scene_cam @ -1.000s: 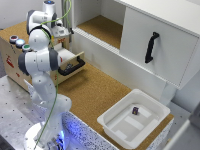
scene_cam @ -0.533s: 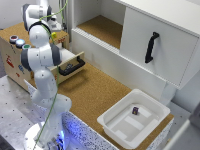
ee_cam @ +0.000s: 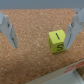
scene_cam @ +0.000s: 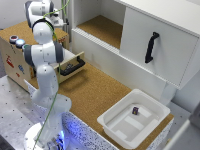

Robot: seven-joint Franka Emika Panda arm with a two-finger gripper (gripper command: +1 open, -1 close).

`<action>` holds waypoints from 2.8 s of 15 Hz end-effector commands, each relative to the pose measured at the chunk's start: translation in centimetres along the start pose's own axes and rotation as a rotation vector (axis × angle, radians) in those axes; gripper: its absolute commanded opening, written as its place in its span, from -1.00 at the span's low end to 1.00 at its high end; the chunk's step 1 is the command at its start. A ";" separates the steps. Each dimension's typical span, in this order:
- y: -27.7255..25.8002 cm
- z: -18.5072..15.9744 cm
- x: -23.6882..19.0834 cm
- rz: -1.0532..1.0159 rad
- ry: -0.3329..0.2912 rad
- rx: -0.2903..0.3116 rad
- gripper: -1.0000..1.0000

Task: Lift the yellow block

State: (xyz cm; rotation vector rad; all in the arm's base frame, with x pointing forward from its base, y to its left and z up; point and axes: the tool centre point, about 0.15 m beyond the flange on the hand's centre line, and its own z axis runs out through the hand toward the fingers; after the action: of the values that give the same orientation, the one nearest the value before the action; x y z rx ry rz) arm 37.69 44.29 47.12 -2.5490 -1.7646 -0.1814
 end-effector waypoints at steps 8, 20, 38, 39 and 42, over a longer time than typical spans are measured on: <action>5.2 1.9 5.7 -0.200 -0.241 0.109 1.00; 3.9 4.1 4.4 -0.112 -0.210 0.129 -1.00; 4.3 0.7 -12.0 0.238 -0.211 0.090 -1.00; 4.6 1.4 -12.8 0.209 -0.205 0.094 -1.00; 4.4 4.0 -15.2 0.150 -0.211 0.031 -1.00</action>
State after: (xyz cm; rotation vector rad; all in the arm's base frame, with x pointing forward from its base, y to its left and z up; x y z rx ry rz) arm 39.25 34.53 46.48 -2.8131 -1.5240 0.3465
